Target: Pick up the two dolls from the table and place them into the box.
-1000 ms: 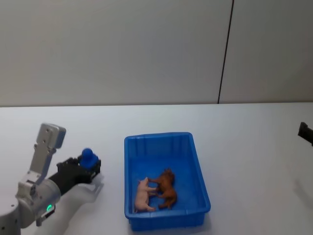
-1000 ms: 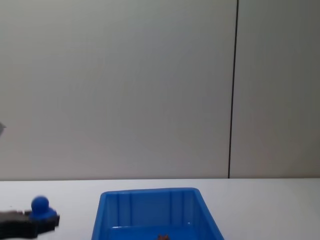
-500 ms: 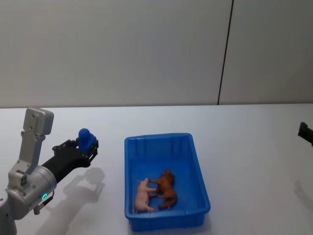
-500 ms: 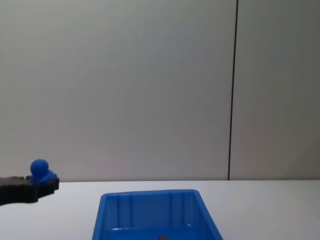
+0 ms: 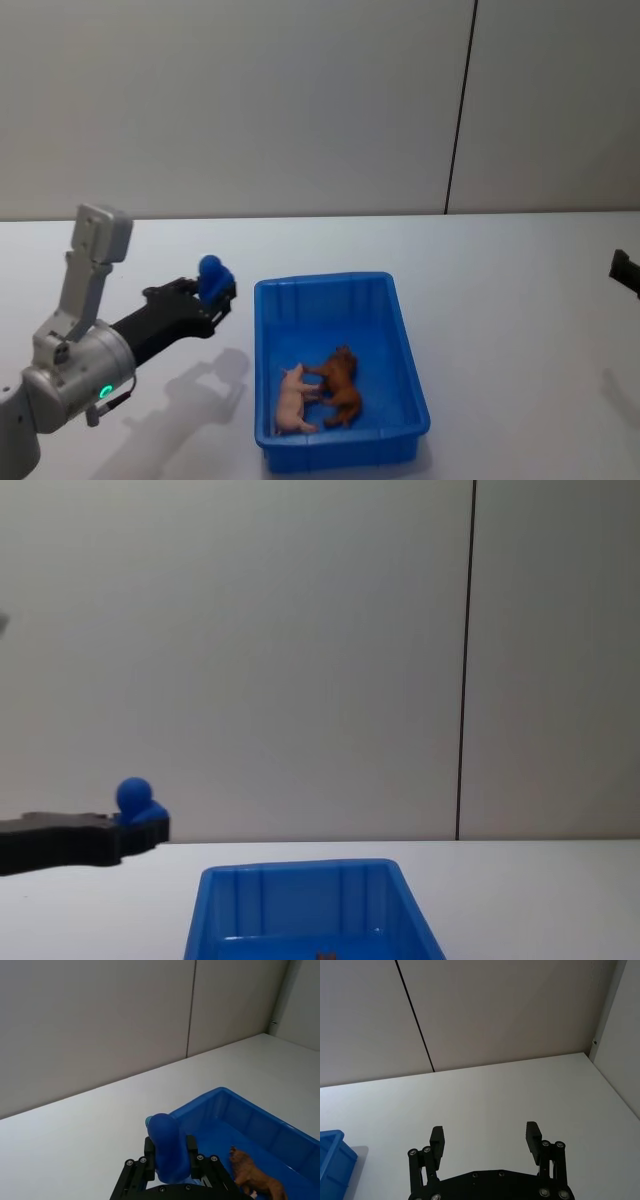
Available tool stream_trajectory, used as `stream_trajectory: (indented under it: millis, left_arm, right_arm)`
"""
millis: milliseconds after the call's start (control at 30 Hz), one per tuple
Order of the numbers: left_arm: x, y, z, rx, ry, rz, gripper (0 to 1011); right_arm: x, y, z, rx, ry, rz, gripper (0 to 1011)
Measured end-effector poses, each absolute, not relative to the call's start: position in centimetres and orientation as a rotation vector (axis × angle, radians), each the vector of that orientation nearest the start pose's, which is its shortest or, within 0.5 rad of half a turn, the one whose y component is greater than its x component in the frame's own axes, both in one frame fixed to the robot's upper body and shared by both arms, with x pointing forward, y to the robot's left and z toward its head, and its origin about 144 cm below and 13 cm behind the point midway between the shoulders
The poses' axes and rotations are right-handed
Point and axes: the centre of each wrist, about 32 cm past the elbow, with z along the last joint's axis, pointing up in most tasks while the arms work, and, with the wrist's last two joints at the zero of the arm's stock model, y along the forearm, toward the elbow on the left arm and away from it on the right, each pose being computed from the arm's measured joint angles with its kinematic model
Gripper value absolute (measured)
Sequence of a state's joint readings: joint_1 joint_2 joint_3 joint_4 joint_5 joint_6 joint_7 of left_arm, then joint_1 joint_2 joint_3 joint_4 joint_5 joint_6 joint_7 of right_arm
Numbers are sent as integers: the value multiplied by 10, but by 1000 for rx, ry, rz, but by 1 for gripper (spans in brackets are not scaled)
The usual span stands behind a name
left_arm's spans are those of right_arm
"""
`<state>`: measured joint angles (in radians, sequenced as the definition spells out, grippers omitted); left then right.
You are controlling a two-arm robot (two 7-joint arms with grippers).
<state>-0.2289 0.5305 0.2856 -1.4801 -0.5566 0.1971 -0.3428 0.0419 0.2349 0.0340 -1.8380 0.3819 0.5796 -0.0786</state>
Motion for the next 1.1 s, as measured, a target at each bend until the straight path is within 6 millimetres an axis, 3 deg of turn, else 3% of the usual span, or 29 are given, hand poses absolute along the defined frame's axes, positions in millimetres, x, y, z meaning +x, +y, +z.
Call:
stream_trajectory:
  millis: [333, 567, 900, 1100]
  left_arm:
    - [527, 300, 1192, 184, 165, 878, 317]
    - [550, 279, 1191, 232, 171, 768, 277]
    - [573, 257, 1190, 288, 171, 673, 578]
    - [577, 253, 1191, 296, 170, 659, 776]
  right_arm:
    - [459, -287, 1243, -131, 302, -1546, 1001]
    - [459, -287, 1243, -131, 302, -1546, 1001]
    - [459, -287, 1243, -131, 302, -1546, 1001]
    - [459, -287, 1243, -131, 302, -1546, 1001]
